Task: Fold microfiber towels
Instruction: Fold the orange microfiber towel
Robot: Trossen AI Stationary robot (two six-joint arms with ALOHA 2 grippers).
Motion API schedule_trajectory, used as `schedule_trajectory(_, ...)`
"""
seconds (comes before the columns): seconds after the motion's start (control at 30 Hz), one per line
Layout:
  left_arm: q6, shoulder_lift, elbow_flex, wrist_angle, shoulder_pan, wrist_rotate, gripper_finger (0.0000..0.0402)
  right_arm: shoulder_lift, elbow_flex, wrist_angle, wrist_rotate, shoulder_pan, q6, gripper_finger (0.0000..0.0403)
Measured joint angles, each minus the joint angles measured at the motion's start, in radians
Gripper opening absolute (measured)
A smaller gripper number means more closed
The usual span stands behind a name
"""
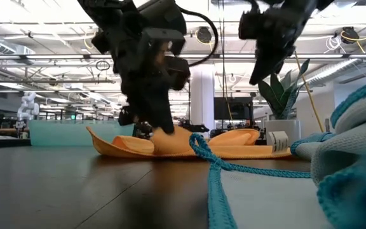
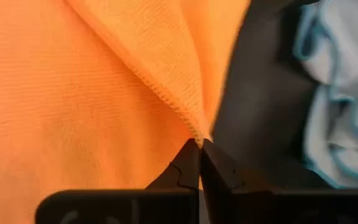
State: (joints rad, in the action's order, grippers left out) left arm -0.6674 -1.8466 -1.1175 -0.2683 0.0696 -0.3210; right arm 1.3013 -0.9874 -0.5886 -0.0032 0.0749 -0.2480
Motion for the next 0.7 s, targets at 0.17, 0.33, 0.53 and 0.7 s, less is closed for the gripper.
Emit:
schedule_trajectory(0.17,0.023,0.121,-0.037,-0.158,-0.003,0.076,0.0004,0.034,0.0,0.027,-0.096,0.147,0.119,0.0022)
schedule_trajectory(0.33,0.042,0.247,-0.047,-0.279,-0.004,0.192,0.0002,0.138,0.0,0.102,-0.2,0.24,0.155,0.0085)
schedule_trajectory(0.53,0.038,0.275,-0.046,-0.35,-0.005,0.231,0.0002,0.274,-0.007,0.196,-0.305,0.323,0.194,0.0161)
schedule_trajectory(0.7,0.033,0.224,-0.045,-0.347,0.007,0.199,0.0001,0.347,-0.037,0.194,-0.466,0.393,0.213,0.0186)
